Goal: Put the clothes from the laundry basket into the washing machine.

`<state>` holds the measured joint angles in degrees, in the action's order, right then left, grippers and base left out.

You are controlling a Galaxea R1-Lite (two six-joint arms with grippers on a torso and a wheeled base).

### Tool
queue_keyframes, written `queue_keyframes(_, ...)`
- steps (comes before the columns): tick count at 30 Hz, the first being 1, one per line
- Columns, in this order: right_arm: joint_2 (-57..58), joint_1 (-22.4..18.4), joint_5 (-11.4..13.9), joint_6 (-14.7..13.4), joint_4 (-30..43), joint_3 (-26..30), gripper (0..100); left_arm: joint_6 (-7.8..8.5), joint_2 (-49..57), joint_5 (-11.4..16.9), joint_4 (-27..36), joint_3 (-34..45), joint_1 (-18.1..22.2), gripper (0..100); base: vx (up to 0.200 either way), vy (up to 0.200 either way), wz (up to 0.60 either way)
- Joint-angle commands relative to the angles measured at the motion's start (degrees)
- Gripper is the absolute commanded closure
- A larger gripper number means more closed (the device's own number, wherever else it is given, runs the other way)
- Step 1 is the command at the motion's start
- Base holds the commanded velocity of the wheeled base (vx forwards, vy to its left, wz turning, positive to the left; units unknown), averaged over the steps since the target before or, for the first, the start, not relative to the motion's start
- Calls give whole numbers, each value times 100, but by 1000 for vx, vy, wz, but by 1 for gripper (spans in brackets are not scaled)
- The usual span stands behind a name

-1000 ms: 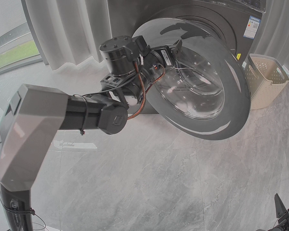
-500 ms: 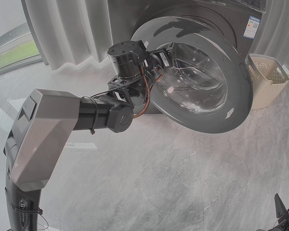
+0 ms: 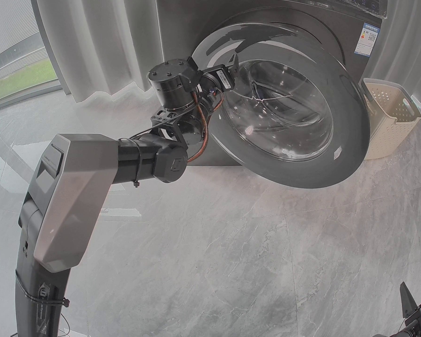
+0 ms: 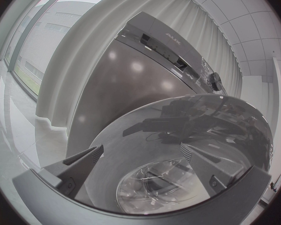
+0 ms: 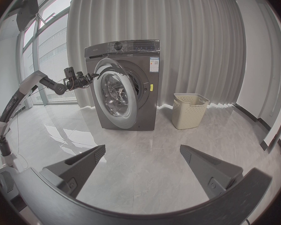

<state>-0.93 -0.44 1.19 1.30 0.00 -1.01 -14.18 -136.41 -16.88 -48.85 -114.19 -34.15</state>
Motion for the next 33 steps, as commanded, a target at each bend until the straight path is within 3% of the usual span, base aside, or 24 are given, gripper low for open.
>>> queue_keyframes(1,57,0,4,1,0,101,0,-41,-78,1,-11,-40,31,0,0,0,0)
queue_keyframes(3,57,0,4,1,0,101,0,-94,9,-8,-20,-24,-22,0,0,0,0)
queue_keyframes(5,57,0,4,1,0,101,0,-112,423,-17,-28,520,-101,0,0,0,0)
queue_keyframes(7,57,0,4,1,0,101,0,-112,1486,1,42,2032,-374,0,0,0,0)
queue_keyframes(9,57,0,4,1,0,101,0,-85,2075,80,86,2867,-540,0,0,0,0)
queue_keyframes(11,57,-9,4,1,0,101,0,-68,3191,309,95,4722,-866,0,0,0,0)
queue_keyframes(13,57,0,4,1,0,101,0,-41,4070,563,112,6075,-1041,0,0,0,0)
queue_keyframes(14,57,0,4,1,0,101,0,-41,4070,563,112,6075,-1041,0,0,0,0)
queue_keyframes(15,57,0,4,1,0,101,0,91,5107,827,77,7569,-1244,0,0,0,0)
queue_keyframes(16,57,0,4,1,0,101,0,161,5467,906,77,8035,-1270,0,0,0,0)
queue_keyframes(18,66,0,4,1,0,101,0,460,6452,1029,77,9248,-1208,0,0,0,0)
queue_keyframes(19,57,0,4,1,-9,101,0,539,6610,1038,77,9450,-1200,0,0,0,0)
queue_keyframes(21,57,-9,4,1,0,101,0,785,7454,1073,86,10294,-892,0,0,0,0)
queue_keyframes(22,57,0,4,1,0,101,0,803,7612,1082,112,10391,-822,0,0,0,0)
queue_keyframes(24,57,0,4,1,0,101,0,803,8051,1082,139,10654,-576,0,0,0,0)
queue_keyframes(26,57,-9,4,1,0,101,0,776,8869,1100,394,11199,-22,0,0,0,0)
queue_keyframes(28,57,0,4,1,0,101,0,803,9062,1100,525,11357,145,0,0,0,0)
queue_keyframes(33,57,-26,-5,1,-18,101,0,785,10495,1442,1993,11419,1332,0,0,0,0)
